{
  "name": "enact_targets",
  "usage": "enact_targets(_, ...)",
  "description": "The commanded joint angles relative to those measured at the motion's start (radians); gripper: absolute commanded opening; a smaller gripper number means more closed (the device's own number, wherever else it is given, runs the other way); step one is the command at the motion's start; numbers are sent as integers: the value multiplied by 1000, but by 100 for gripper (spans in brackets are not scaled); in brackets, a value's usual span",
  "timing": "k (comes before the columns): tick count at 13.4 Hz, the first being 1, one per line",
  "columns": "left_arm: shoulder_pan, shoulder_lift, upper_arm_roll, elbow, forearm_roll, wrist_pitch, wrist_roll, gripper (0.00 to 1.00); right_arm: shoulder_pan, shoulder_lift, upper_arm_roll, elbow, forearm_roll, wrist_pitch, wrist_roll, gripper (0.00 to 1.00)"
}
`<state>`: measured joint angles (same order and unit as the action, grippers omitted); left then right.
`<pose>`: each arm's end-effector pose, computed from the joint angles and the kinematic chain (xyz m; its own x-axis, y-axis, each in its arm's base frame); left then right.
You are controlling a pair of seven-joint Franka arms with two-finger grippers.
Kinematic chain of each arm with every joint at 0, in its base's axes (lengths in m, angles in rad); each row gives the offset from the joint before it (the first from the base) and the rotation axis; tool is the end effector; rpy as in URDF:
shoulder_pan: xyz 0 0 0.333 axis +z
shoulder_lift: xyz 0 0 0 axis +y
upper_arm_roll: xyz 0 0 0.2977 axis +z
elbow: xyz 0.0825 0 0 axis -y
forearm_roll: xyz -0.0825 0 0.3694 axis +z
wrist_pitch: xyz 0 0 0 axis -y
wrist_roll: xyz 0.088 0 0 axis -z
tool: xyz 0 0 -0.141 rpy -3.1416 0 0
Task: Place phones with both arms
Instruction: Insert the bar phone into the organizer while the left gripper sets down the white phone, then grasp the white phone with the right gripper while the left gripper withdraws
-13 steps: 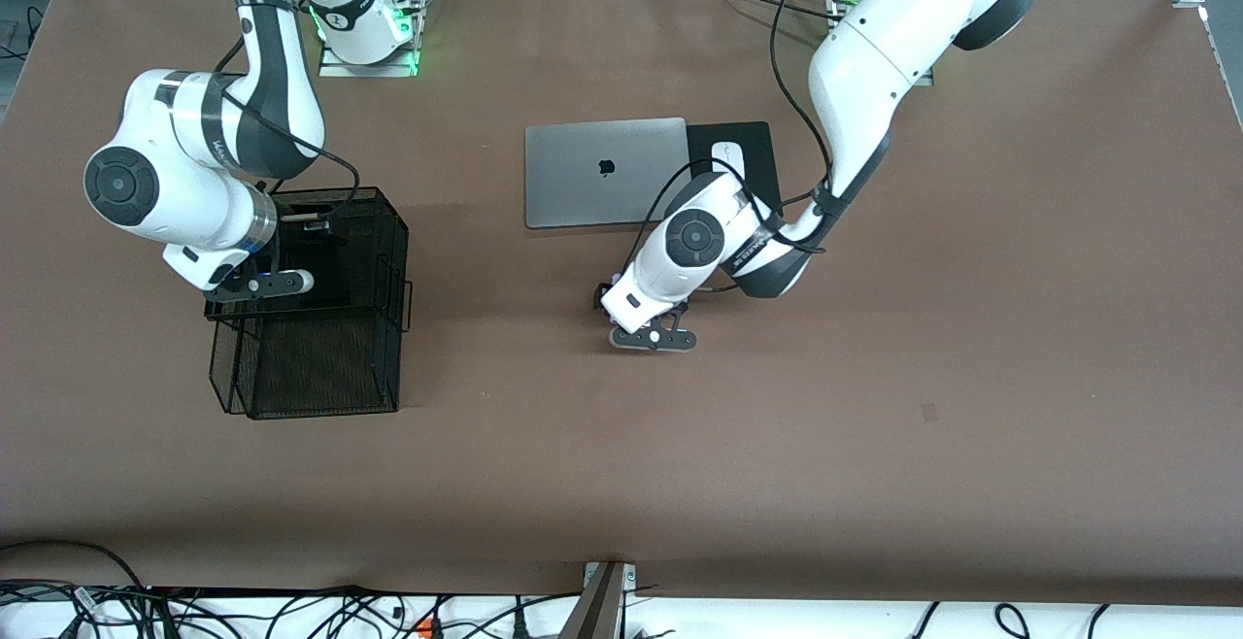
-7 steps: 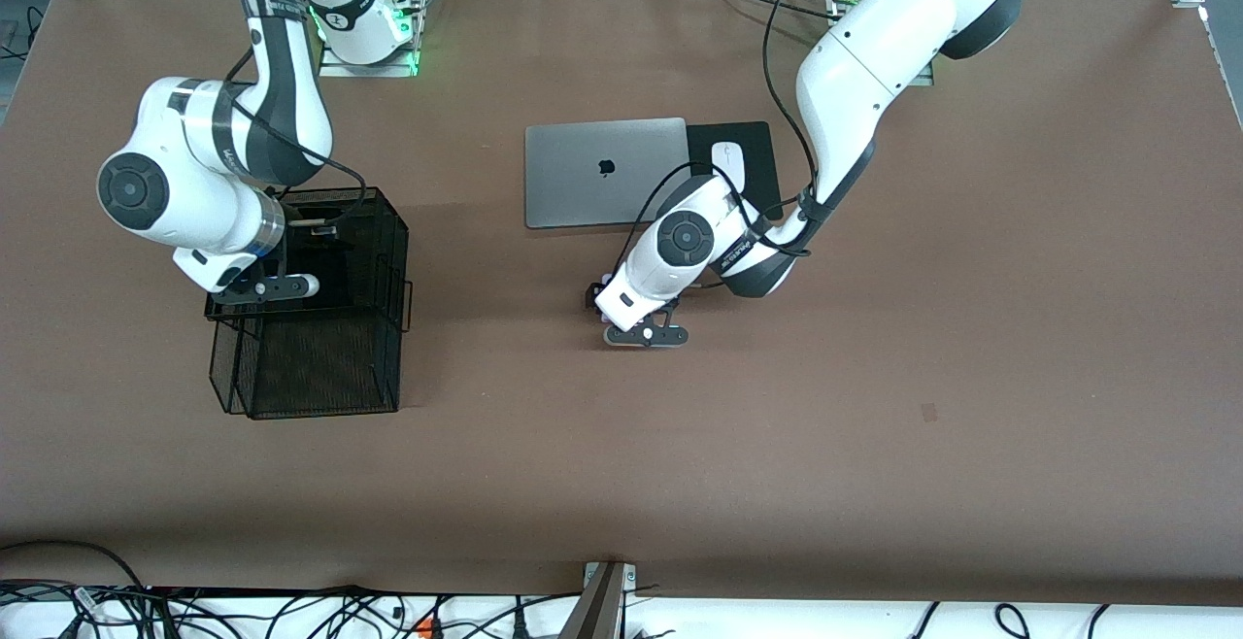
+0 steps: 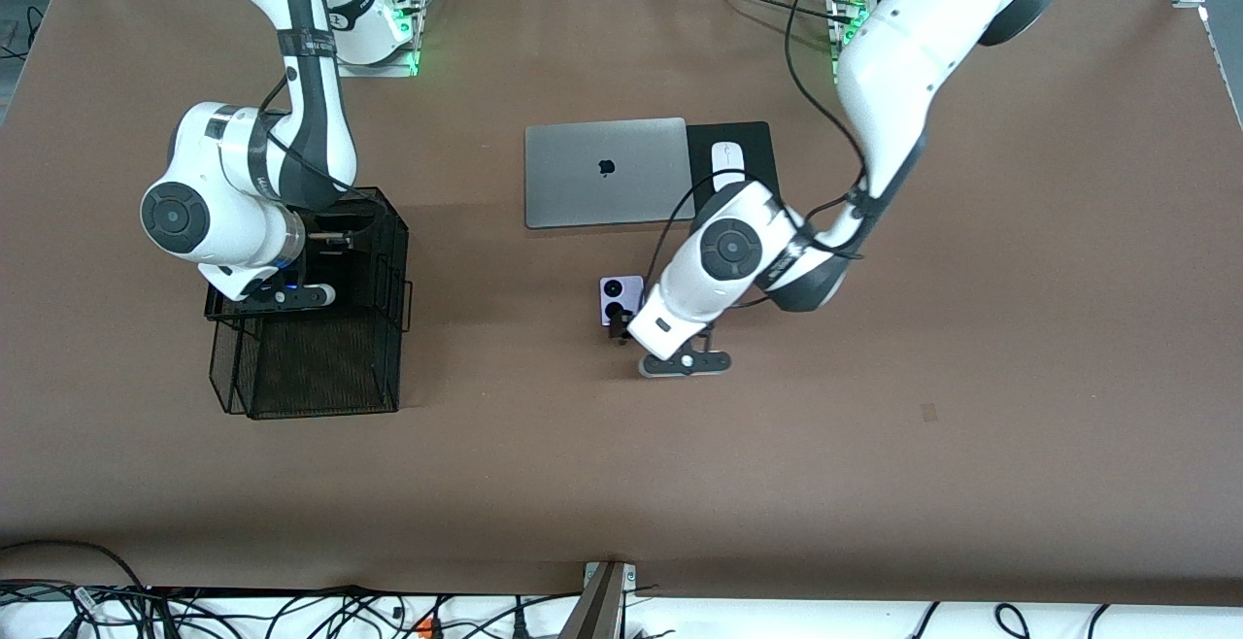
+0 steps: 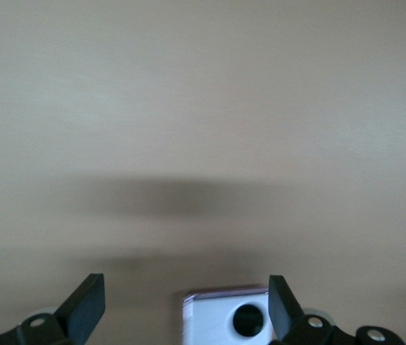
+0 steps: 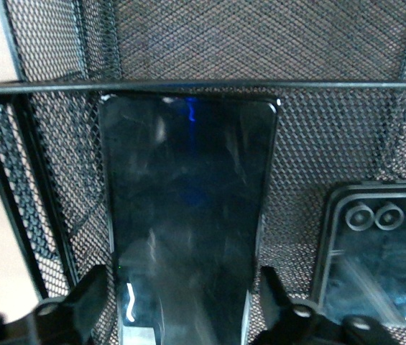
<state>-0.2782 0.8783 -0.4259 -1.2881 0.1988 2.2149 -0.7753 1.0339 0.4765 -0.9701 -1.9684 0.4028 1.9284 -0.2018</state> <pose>0.6097 -0.4119 0.2211 0.9928 0.1174 -0.0222 0.1194 -0.9743 0.1911 0.5396 0.0787 0.2612 0.9609 0.0587 -0.2708 0.0644 -0.9978 0.0123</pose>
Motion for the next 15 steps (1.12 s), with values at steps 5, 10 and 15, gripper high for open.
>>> enact_targets(5,135,-206,4,-20,24,-381,282,100,-29,1,-13,277,11,-254,53,100)
enact_targets(10,319,-341,6,-20,85,-518,627,100,-15,5,95,456,11,-298,334,100)
enact_targets(15,375,-505,13,-37,76,-597,816,100,-15,112,342,601,16,-160,782,100)
